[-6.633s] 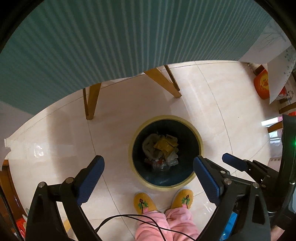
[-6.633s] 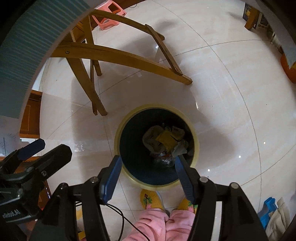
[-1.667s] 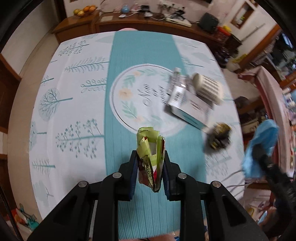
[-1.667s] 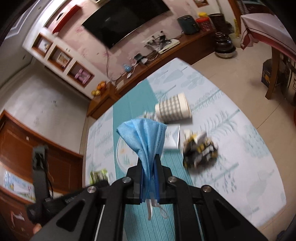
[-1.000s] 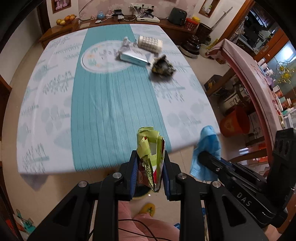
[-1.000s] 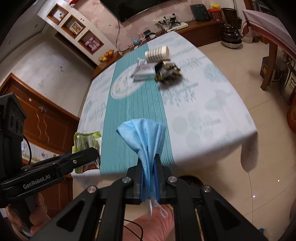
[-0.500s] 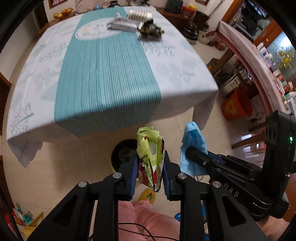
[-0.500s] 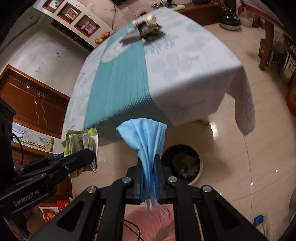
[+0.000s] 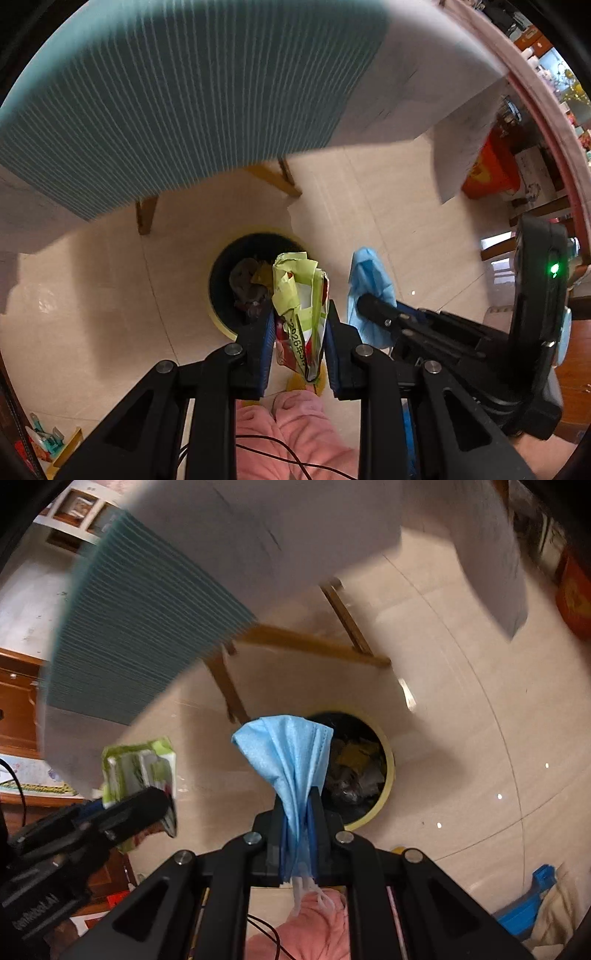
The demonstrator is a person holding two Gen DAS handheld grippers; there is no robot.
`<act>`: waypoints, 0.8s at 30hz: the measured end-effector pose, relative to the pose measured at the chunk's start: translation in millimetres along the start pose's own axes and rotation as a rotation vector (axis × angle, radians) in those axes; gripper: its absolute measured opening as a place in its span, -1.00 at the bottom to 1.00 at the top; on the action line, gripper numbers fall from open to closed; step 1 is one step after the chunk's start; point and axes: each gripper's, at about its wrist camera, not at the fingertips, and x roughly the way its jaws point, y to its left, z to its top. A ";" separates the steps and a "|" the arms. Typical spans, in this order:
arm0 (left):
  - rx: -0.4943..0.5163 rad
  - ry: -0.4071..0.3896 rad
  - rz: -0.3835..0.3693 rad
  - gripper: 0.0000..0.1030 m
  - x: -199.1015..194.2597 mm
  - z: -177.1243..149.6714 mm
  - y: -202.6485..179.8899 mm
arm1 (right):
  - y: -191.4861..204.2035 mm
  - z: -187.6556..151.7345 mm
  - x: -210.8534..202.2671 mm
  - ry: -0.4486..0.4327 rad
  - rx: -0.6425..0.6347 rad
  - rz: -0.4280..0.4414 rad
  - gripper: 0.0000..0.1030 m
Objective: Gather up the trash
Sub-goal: 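Carry both items over the trash bin and open both grippers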
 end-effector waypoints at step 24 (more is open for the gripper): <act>-0.073 0.013 0.110 0.64 112.1 -11.0 73.0 | -29.7 7.3 118.8 -0.018 0.077 -0.043 0.25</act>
